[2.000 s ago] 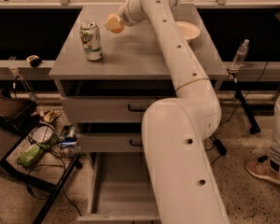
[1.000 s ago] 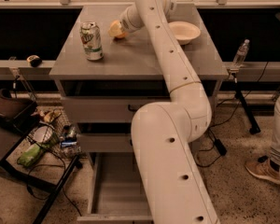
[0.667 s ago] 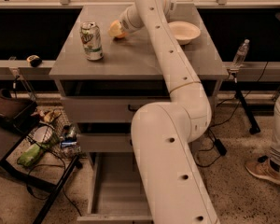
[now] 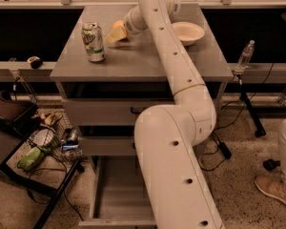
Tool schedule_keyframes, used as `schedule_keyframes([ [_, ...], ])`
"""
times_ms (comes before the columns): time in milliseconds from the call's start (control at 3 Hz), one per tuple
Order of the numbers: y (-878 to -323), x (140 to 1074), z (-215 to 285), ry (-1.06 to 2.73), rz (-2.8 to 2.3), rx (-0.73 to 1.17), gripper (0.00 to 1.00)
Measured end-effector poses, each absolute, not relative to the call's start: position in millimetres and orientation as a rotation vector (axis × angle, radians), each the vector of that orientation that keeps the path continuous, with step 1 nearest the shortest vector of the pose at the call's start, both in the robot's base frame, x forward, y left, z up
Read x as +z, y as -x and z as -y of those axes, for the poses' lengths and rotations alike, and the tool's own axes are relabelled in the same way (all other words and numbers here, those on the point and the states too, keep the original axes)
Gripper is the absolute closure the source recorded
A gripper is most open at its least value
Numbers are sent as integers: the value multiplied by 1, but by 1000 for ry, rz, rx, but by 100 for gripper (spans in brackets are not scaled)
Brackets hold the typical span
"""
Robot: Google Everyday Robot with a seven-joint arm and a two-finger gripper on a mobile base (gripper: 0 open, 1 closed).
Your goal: Pick orange from bottom drawer and place on counter
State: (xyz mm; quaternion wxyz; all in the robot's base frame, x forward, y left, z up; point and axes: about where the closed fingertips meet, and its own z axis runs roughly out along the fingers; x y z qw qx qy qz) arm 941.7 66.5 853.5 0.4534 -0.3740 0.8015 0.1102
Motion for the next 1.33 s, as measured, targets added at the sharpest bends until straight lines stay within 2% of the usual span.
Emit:
schedule_keyframes([
  [667,-934,883,-65,941,-1930,276,0],
  [1000,-908,949,-45,974,-1862,241,0],
  [1333,-859,1031,1,965,-1803,193,0],
])
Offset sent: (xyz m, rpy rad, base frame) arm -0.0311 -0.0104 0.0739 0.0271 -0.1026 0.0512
